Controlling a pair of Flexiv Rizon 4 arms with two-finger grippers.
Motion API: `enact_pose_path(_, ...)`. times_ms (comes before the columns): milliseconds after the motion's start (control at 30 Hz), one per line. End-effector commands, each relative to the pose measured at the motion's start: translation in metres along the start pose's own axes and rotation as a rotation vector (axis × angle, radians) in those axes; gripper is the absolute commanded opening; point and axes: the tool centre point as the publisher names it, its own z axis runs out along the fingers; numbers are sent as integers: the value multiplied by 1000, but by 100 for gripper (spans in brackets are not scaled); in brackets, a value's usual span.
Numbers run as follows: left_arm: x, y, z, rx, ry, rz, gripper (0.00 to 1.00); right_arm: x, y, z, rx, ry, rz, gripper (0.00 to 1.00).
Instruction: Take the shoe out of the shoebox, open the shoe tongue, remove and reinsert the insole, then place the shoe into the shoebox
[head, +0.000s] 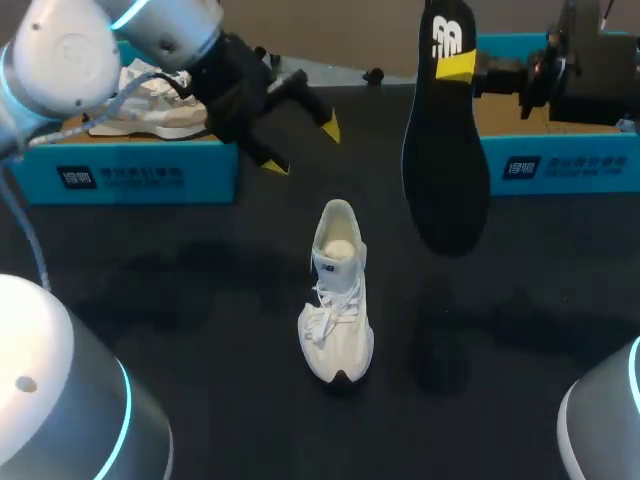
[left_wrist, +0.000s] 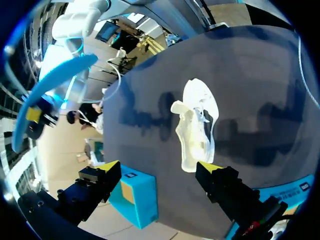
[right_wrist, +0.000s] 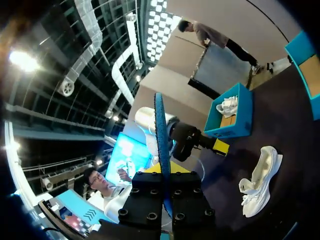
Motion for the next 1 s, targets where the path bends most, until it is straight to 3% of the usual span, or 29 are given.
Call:
enact_pose_path(33, 6, -5, -10, 29, -219, 27, 100, -10, 15, 14, -23, 17, 34, 0)
enact_pose_path(100, 6, -6, -14, 35, -245, 41, 100, -11, 17, 20, -67, 55, 29, 0)
enact_pose_path(267, 1, -6, -23, 88, -351, 70, 100, -11, 17, 20, -67, 55, 29, 0)
enact_pose_path(667, -13, -19, -42, 61, -491, 181, 100, -11, 17, 20, -67, 55, 29, 0)
enact_pose_path(867, -20, -30, -45, -4, -514, 210, 100, -18, 31, 33, -93, 5, 210, 0)
enact_pose_path(1000, -21, -32, -44, -25, -483, 211, 100, -24, 45, 43, -48, -22, 277, 0)
